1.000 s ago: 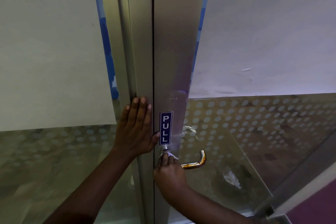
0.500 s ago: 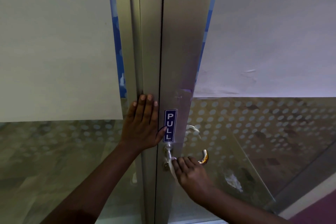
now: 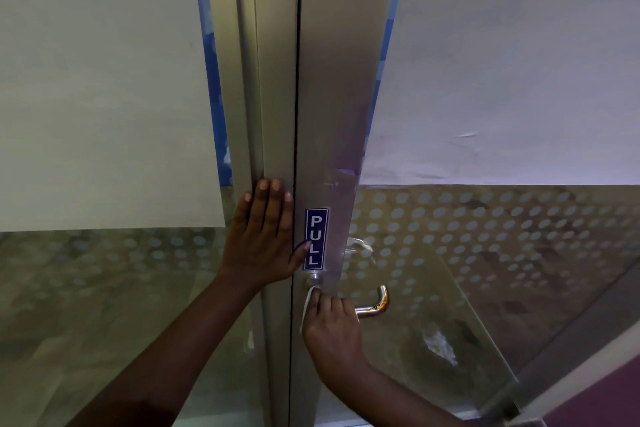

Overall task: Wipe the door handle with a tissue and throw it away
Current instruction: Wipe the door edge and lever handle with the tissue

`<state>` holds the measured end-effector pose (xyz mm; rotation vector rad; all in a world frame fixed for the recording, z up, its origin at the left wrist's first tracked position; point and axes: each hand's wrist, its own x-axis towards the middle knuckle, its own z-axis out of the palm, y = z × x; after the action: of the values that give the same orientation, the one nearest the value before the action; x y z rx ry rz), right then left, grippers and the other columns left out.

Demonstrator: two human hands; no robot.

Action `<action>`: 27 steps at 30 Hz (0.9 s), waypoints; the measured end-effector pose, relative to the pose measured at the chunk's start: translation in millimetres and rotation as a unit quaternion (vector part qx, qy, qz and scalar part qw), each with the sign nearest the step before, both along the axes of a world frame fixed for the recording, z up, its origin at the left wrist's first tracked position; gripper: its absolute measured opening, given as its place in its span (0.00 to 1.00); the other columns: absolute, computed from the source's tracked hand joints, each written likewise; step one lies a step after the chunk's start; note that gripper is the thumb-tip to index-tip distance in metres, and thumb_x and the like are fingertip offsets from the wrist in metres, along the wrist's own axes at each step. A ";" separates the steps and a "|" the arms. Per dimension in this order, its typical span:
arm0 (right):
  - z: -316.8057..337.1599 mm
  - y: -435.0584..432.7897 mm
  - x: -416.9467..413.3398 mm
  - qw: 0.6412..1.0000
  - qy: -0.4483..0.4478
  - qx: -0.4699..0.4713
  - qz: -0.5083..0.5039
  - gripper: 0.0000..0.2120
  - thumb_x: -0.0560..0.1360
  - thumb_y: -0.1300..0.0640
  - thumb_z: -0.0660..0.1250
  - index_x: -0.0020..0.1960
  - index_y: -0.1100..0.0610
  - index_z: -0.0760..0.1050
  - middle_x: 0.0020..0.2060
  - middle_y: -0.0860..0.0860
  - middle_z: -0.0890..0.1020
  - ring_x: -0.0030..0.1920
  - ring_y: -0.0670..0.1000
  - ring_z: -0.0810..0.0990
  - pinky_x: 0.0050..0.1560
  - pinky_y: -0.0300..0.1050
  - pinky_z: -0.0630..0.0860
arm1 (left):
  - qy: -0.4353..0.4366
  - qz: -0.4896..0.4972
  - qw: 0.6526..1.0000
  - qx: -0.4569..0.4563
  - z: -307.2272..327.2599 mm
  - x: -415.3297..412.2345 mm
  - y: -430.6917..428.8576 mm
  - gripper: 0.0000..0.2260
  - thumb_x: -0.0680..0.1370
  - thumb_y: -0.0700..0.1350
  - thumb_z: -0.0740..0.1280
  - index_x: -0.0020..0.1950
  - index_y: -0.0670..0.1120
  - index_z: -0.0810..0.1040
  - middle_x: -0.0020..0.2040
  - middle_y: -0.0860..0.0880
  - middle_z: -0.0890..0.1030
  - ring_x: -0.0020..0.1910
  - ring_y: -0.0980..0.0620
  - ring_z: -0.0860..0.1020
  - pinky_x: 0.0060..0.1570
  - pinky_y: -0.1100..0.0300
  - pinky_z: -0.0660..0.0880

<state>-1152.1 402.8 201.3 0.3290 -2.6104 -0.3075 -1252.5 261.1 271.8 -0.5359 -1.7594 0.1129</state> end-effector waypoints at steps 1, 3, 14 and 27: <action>-0.6 -2.1 -0.8 1.000 -0.004 -0.001 -0.011 0.15 0.70 0.67 0.58 0.51 0.67 0.80 0.29 0.56 0.79 0.29 0.55 0.76 0.30 0.46 0.74 | 0.002 0.000 1.000 0.001 -0.2 -0.1 0.3 0.38 0.79 0.62 0.53 0.78 0.36 0.49 0.80 0.37 0.44 0.79 0.39 0.46 0.78 0.44 0.43; -1.8 -3.6 -1.3 1.000 -0.017 -0.001 -0.023 0.15 0.70 0.67 0.58 0.52 0.68 0.80 0.29 0.56 0.79 0.29 0.56 0.76 0.29 0.47 0.74 | 0.004 0.000 1.000 0.001 0.1 -0.1 0.7 0.37 0.80 0.62 0.52 0.78 0.36 0.48 0.80 0.37 0.43 0.79 0.39 0.45 0.78 0.44 0.43; -6.3 41.6 -4.7 0.987 0.028 0.060 0.148 0.14 0.74 0.66 0.61 0.58 0.67 0.77 0.34 0.56 0.81 0.32 0.54 0.77 0.33 0.46 0.74 | 0.010 0.005 1.000 0.001 1.7 0.8 1.4 0.37 0.80 0.61 0.52 0.78 0.36 0.48 0.80 0.37 0.43 0.79 0.39 0.45 0.78 0.44 0.44; -1.4 116.0 -16.7 0.959 0.045 0.035 0.276 0.14 0.82 0.62 0.53 0.50 0.61 0.78 0.34 0.53 0.78 0.33 0.54 0.76 0.43 0.49 0.79 | 0.012 0.015 1.000 0.003 -0.9 -0.9 1.0 0.37 0.80 0.62 0.51 0.78 0.36 0.48 0.80 0.38 0.43 0.79 0.39 0.45 0.78 0.45 0.44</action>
<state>-1168.8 518.8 199.9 1.0150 -2.3013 -0.2093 -1253.4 262.1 271.0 -0.5019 -1.7436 0.1343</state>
